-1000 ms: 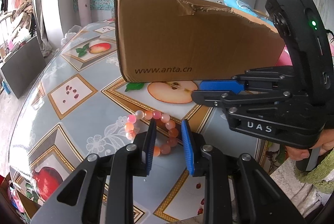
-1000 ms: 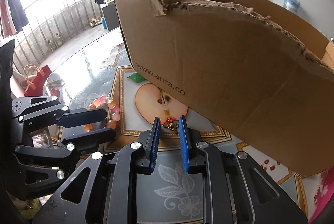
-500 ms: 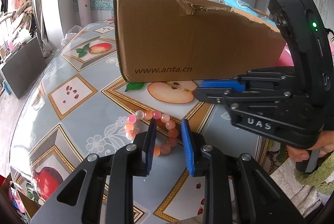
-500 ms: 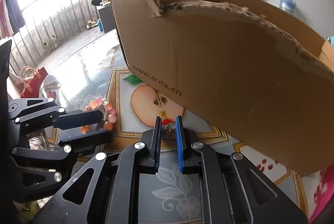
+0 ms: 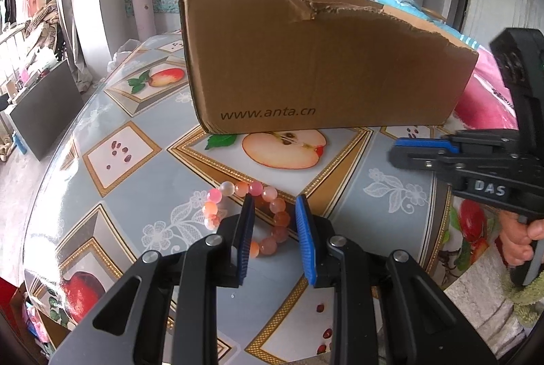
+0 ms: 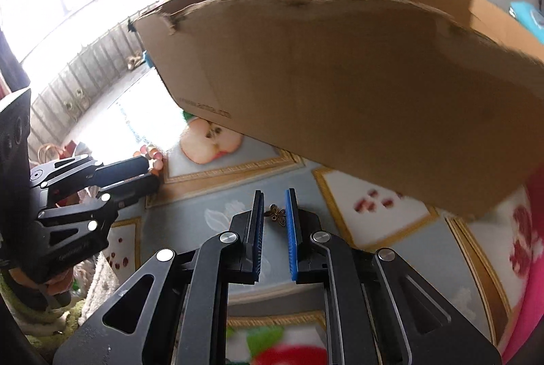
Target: Organize jewelry
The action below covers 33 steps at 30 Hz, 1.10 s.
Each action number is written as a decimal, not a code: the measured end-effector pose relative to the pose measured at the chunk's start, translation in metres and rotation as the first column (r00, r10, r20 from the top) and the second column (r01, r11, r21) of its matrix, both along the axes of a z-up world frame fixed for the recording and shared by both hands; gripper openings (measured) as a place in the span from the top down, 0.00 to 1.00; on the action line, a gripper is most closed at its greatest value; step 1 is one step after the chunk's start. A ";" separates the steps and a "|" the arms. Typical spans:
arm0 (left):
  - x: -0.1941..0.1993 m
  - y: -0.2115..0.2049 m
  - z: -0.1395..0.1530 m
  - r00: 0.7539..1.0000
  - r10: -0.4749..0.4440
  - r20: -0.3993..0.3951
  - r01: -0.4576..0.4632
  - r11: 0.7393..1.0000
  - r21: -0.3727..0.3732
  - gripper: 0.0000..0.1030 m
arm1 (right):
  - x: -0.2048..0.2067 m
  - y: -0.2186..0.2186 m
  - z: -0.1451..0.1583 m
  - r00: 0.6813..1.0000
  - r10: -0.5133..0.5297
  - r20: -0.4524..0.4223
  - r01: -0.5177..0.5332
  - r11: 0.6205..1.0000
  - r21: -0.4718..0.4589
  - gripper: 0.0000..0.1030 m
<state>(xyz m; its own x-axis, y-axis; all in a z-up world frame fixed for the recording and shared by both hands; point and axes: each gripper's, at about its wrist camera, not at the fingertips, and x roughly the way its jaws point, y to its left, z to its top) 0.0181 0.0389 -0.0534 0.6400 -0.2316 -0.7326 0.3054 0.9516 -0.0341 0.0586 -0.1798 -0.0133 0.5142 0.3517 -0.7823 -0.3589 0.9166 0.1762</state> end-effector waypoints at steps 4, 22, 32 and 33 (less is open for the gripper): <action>0.004 -0.009 0.001 1.000 0.007 -0.012 -0.006 0.999 0.033 0.83 | -0.001 -0.010 0.002 1.000 -0.026 -0.008 0.027 1.000 0.016 0.90; 0.021 -0.035 0.003 0.998 0.030 -0.053 -0.026 0.996 0.082 0.89 | -0.003 -0.040 -0.004 0.998 -0.055 -0.019 0.056 0.997 0.052 0.90; 0.018 -0.041 0.002 0.999 0.028 -0.044 -0.023 0.994 0.106 0.89 | -0.004 -0.054 0.007 0.998 -0.066 -0.016 0.067 0.993 0.095 0.90; 0.017 -0.042 0.001 0.999 0.029 -0.044 -0.024 0.994 0.108 0.89 | -0.005 -0.055 0.008 0.998 -0.067 -0.015 0.068 0.993 0.101 0.90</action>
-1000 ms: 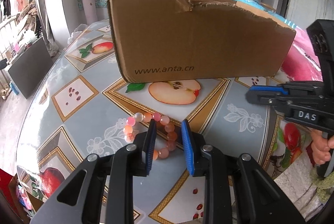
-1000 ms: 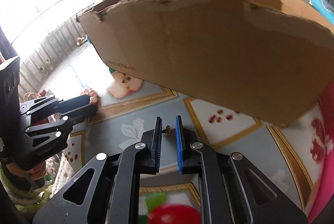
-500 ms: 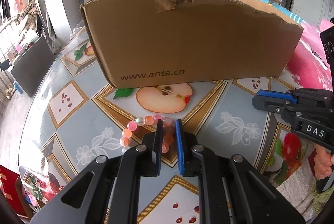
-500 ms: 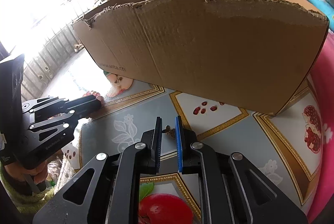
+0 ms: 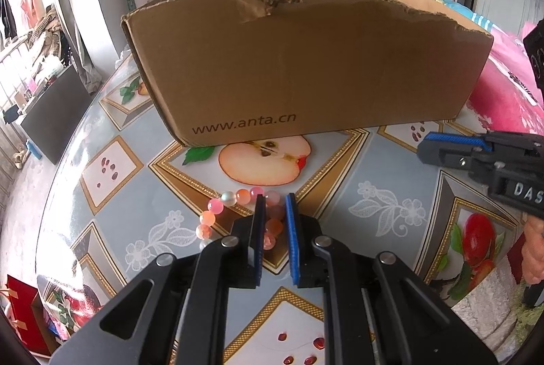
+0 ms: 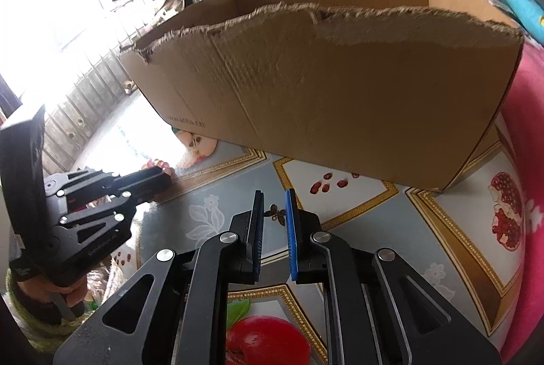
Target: Organize jewelry
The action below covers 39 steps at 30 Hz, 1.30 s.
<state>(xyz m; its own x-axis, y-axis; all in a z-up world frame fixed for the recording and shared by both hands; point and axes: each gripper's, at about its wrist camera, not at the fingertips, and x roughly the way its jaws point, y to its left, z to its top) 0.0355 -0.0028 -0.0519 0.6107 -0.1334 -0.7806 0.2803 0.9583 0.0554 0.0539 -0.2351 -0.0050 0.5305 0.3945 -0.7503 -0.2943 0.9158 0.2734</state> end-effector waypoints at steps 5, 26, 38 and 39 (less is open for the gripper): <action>0.001 0.000 0.000 1.000 0.001 0.000 -0.001 1.000 0.000 0.89 | -0.003 -0.008 0.011 1.000 -0.002 0.009 0.001 0.999 0.048 0.90; -0.008 0.019 -0.001 1.000 -0.015 0.022 0.018 0.992 -0.123 0.91 | -0.003 -0.040 0.052 1.000 -0.026 0.016 0.018 0.936 0.352 0.90; -0.010 0.017 0.010 0.998 -0.044 0.055 0.052 0.987 -0.150 0.91 | -0.001 -0.037 0.050 0.999 -0.032 0.008 0.027 0.943 0.332 0.90; -0.010 0.017 0.011 0.997 -0.043 0.058 0.051 0.987 -0.153 0.91 | -0.002 -0.038 0.050 0.999 -0.032 0.009 0.027 0.942 0.333 0.90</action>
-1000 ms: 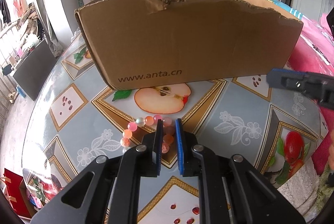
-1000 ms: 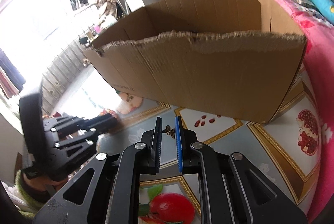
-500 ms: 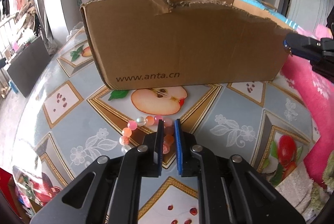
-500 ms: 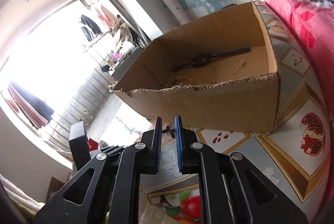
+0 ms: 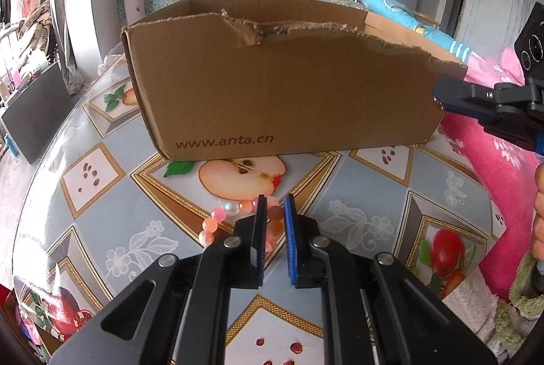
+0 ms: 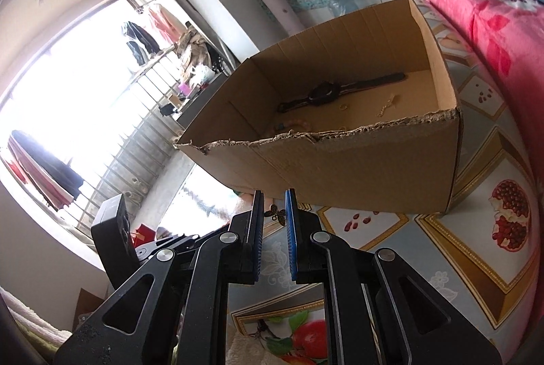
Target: Organize jewelry
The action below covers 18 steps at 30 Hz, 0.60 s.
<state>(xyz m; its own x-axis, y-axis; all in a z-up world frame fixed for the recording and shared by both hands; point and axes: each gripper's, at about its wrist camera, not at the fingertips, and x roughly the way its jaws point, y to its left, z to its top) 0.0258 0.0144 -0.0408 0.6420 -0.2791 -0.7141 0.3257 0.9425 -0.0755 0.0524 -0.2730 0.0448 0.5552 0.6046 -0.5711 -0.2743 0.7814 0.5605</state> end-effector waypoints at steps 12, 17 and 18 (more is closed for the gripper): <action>-0.007 0.006 0.014 0.999 -0.001 0.033 0.002 1.000 -0.029 0.91 | -0.002 -0.002 0.002 1.000 0.000 0.017 0.000 1.000 0.011 0.90; -0.008 0.010 0.021 0.999 -0.001 0.042 0.003 0.998 -0.057 0.91 | -0.004 -0.002 0.007 1.000 0.001 0.031 -0.001 1.000 0.010 0.90; -0.009 0.011 0.023 0.999 0.000 0.044 0.003 0.998 -0.066 0.91 | -0.004 -0.002 0.007 0.999 0.001 0.033 -0.002 1.000 0.010 0.90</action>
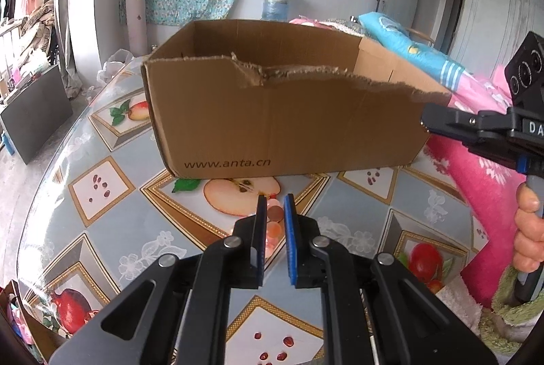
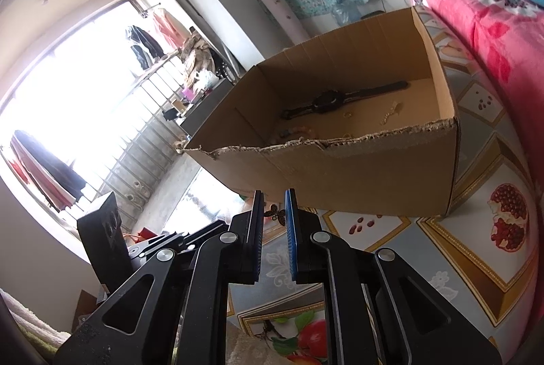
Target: Organize jewelry
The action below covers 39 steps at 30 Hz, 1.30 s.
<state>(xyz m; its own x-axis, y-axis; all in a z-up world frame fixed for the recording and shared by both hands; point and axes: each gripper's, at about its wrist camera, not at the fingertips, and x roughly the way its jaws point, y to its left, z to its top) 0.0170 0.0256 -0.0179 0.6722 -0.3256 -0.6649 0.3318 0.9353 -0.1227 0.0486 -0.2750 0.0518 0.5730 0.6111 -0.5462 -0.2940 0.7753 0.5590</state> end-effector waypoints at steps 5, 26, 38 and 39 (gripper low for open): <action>-0.002 0.006 0.010 1.000 0.001 0.010 -0.001 0.999 -0.043 0.91 | 0.000 0.001 0.002 1.000 0.002 0.011 -0.002 1.000 0.009 0.90; -0.016 0.011 0.046 0.998 -0.031 0.052 0.038 0.992 -0.122 0.91 | 0.000 -0.007 0.011 0.999 0.013 0.038 -0.016 0.997 0.070 0.90; -0.026 0.001 0.061 0.995 -0.059 0.084 0.069 0.990 -0.126 0.91 | -0.002 -0.013 0.018 0.998 0.012 0.060 -0.017 0.996 0.084 0.90; -0.026 0.000 0.061 0.995 -0.060 0.084 0.070 0.990 -0.125 0.91 | -0.002 -0.013 0.018 0.998 0.012 0.060 -0.017 0.996 0.084 0.90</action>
